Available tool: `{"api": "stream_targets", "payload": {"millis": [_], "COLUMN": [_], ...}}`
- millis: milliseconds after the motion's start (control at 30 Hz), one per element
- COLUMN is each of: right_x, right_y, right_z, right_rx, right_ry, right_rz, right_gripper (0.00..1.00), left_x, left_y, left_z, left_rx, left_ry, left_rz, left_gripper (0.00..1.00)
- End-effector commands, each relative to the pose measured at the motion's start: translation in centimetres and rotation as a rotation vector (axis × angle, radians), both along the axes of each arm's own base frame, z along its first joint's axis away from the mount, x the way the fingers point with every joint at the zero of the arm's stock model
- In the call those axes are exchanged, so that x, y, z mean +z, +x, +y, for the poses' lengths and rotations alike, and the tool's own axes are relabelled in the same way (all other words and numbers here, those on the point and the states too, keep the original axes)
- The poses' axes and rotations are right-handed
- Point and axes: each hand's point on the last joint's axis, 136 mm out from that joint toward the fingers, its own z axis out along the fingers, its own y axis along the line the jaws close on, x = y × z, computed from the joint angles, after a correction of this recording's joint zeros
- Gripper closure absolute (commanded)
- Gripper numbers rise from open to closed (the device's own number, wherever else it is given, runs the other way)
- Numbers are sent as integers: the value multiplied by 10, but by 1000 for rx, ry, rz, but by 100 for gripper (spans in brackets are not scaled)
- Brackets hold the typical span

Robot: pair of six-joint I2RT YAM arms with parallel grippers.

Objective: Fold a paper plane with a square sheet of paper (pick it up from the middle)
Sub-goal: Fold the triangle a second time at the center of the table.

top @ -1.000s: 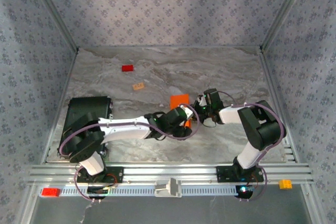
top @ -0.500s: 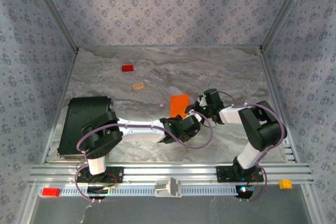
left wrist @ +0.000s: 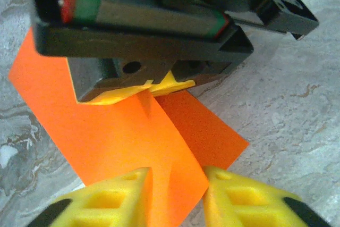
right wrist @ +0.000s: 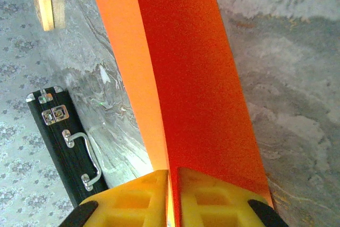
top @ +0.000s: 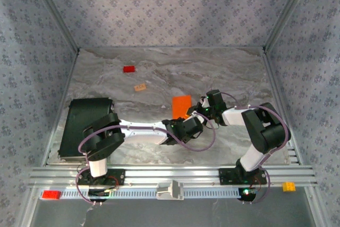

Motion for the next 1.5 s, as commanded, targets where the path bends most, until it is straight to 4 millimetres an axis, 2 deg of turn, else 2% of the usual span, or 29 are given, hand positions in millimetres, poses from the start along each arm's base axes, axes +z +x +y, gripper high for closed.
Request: {"api": "stream_targets", "payload": {"millis": [0, 300, 433, 600, 733, 800, 900, 1033, 1200, 1467], "right_x": [8, 9, 12, 17, 24, 28, 32, 28, 25, 24], "right_y": [1, 2, 3, 0, -6, -10, -17, -27, -28, -25], "right_z": [1, -8, -19, -48, -71, -75, -68, -47, -19, -6], "right_rx": [2, -13, -30, -82, -116, -110, -81, -16, 38, 53], "right_ry": [13, 4, -17, -69, -125, -141, -131, -123, -90, -62], "right_rz": [1, 0, -9, -13, -22, -37, -42, -37, -39, -37], "right_gripper": [86, 84, 82, 78, 79, 82, 85, 88, 92, 93], "left_x": [11, 14, 19, 29, 38, 41, 42, 38, 32, 25], "left_y": [2, -2, -1, 3, 9, 12, 16, 24, 26, 29], "left_z": [-5, -9, -11, -11, -12, -13, -12, -6, 0, -1], "left_rx": [2, -6, -2, 18, 30, 32, 47, 81, 103, 117], "left_ry": [-24, -58, -108, -268, -420, -472, -529, -560, -557, -556], "left_rz": [-24, 5, 54, 202, 347, 393, 446, 476, 489, 511], "left_gripper": [77, 100, 100, 100, 100, 100, 100, 100, 99, 95]}}
